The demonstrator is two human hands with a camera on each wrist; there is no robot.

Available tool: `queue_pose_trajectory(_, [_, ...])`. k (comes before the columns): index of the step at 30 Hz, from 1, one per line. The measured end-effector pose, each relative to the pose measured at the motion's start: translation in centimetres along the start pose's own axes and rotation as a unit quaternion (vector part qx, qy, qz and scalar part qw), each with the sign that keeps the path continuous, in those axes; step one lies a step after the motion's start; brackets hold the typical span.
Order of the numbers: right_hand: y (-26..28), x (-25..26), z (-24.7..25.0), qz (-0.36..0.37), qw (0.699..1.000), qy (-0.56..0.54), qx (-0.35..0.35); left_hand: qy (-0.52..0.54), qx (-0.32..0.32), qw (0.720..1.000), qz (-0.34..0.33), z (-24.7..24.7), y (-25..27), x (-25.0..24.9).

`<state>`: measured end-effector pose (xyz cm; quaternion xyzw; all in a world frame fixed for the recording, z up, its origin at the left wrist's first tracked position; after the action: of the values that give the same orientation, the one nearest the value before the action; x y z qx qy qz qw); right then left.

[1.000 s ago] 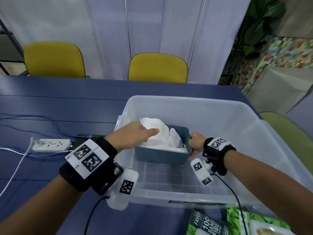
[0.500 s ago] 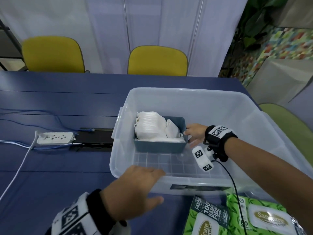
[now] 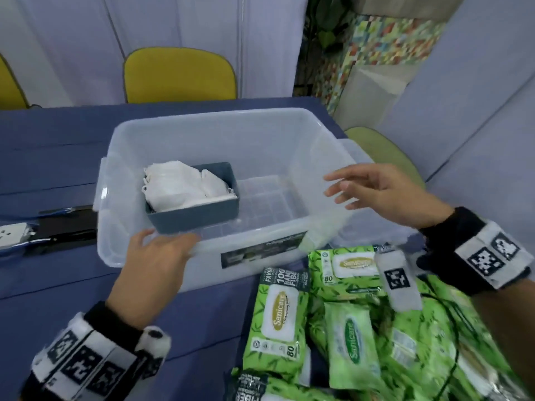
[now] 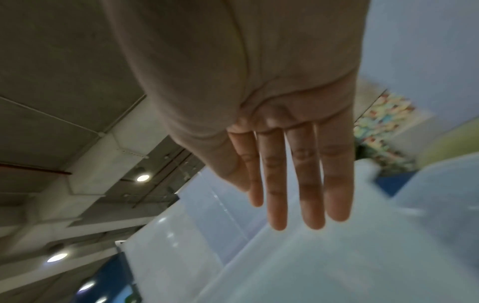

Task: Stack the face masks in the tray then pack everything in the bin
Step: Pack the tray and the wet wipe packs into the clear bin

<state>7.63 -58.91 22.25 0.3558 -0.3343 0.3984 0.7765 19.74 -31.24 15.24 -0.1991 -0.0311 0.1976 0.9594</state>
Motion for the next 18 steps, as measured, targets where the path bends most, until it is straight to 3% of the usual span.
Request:
queue_pose_trajectory(2, [4.1,-4.1,0.3,-0.023,0.999,-0.01,-0.033,0.001,-0.012,1.0,0.008,0.3,0.0,-0.2])
queue_pose_trajectory(8, [13.1,-17.3,-3.1,-0.15,0.976,0.094,-0.127,0.038,-0.058,0.996,0.058,-0.2,1.4,-1.9])
queue_pose_trajectory(12, [16.3,-22.7,-7.3,-0.212,0.95,0.162,-0.164,0.08,-0.095,0.992,-0.001,-1.2,3.6,-6.9])
queue_pose_trajectory(15, [16.4,-22.9,-9.6,-0.2,0.942,0.202,-0.179,0.148,-0.01,0.988,-0.036,-5.8,5.4,-10.3])
queue_pose_trajectory(18, [15.6,-22.5,-11.9,-0.183,0.936,0.263,-0.147,0.238,0.146,0.959,0.039,-13.0,7.3,-11.8])
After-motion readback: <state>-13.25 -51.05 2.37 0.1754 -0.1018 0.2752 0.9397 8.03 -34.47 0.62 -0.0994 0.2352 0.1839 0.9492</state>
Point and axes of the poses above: each hand's wrist, its own y-axis away from the middle knuckle, its own z-axis out of the back of the hand, x = y × z, the point moved 8 cm from there along -y, towards the middle knuckle, and after that the axes turned 12 degrees about -z, right-handed, at the moved point
